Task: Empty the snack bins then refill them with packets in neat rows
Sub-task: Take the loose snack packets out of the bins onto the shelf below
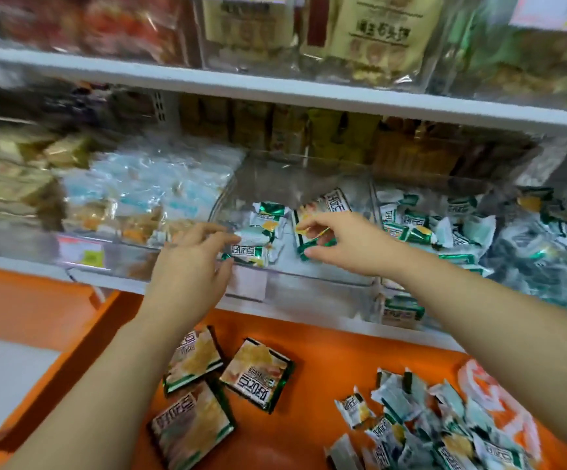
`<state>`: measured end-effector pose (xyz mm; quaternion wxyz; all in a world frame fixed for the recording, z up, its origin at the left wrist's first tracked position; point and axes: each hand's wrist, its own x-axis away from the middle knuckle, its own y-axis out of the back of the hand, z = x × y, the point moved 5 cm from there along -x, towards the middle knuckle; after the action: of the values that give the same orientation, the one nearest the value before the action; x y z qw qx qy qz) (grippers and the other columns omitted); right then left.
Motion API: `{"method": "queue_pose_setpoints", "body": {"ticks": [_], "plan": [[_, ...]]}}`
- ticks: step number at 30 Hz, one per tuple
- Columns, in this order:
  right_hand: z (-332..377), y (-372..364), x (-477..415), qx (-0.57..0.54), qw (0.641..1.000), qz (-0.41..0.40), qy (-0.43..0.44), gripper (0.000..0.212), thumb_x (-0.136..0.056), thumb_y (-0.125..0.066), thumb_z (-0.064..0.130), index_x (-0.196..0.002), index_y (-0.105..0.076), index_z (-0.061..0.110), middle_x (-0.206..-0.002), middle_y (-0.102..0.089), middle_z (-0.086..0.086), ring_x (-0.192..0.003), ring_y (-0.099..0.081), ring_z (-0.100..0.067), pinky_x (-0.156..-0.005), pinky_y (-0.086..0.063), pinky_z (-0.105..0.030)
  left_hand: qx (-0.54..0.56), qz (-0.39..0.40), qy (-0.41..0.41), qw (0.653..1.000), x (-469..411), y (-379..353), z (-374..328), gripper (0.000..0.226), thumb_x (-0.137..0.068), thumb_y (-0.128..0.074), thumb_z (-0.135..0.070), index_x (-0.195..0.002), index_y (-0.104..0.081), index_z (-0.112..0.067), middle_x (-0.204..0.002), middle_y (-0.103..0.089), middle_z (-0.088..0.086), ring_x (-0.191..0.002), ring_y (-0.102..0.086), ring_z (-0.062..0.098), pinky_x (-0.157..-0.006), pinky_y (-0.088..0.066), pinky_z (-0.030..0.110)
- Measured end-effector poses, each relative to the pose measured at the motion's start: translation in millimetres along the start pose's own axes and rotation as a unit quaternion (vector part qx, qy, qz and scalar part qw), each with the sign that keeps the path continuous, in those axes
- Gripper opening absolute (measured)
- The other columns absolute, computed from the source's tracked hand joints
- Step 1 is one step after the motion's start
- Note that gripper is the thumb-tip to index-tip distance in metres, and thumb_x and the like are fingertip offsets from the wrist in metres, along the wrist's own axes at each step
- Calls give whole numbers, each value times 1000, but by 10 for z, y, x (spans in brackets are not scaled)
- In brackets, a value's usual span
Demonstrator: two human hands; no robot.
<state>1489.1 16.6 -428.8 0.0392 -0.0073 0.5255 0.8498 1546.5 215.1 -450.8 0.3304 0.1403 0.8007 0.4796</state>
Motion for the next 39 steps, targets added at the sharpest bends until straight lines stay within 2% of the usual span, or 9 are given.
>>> {"method": "queue_pose_setpoints", "body": {"ticks": [2,8,12,18,23,27,32,36,39], "plan": [[2,-192,-279,11,999,48,9,55,-87,-68,24,-137,-47,22,-131,-52,-3,-116,-52,-18,-94,-42,-25,23,9,15,1000,-51,2,81,33,-85,-66,-14,-117,-66,-20,-123,-57,6,-113,-51,29,-95,-45,46],[-25,-618,-1034,37,992,116,30,81,-82,-74,30,-148,-29,17,-154,-30,-1,-140,-29,-17,-107,-23,-21,63,60,68,994,-152,-17,248,35,-96,-51,-25,-130,-53,-32,-132,-46,-9,-104,-53,17,-84,-45,33],[-90,-796,-1319,15,987,161,5,79,-81,-73,37,-147,-32,22,-153,-30,4,-138,-32,-15,-103,-25,-18,120,71,70,988,-169,-67,314,34,-95,-53,-23,-128,-55,-30,-126,-47,-4,-91,-52,17,-85,-50,43],[-104,-990,-1430,-18,990,134,26,64,-78,-77,22,-135,-47,17,-136,-48,1,-120,-47,-12,-91,-32,-15,125,73,69,987,-175,-103,349,34,-95,-52,-25,-129,-54,-29,-124,-48,-5,-80,-43,11,-80,-48,34],[-42,-932,-1370,-3,995,93,43,61,-71,-78,16,-127,-54,23,-128,-57,-1,-106,-60,-20,-92,-49,-38,118,78,72,987,-152,-110,328,36,-96,-52,-26,-131,-52,-31,-124,-47,-8,-75,-41,8,-73,-44,28],[0,-806,-1327,24,996,78,37,65,-73,-74,11,-133,-51,23,-139,-50,0,-115,-56,-21,-99,-45,-37,118,73,72,988,-131,-102,317,34,-95,-53,-26,-128,-54,-31,-115,-45,-10,-69,-42,8,-73,-46,31],[6,-790,-1182,-40,980,195,-10,69,-87,-64,42,-147,-33,28,-154,-29,9,-139,-29,-12,-107,-24,-24,134,79,72,985,-65,-51,263,34,-94,-54,-27,-128,-54,-33,-121,-47,-14,-98,-52,12,-87,-50,41],[-134,-698,-1256,-179,968,144,-104,47,-93,-57,36,-138,-47,25,-145,-45,4,-124,-46,-13,-106,-38,-32,142,80,77,984,-39,-2,280,34,-94,-54,-28,-128,-54,-35,-127,-48,-13,-100,-58,13,-88,-50,41],[-242,-745,-1301,-159,962,174,-139,67,-82,-74,28,-141,-42,25,-146,-42,1,-122,-47,-15,-100,-44,-34,142,77,84,983,-35,13,299,35,-95,-54,-29,-129,-53,-36,-128,-48,-13,-102,-58,14,-90,-49,41]]}}
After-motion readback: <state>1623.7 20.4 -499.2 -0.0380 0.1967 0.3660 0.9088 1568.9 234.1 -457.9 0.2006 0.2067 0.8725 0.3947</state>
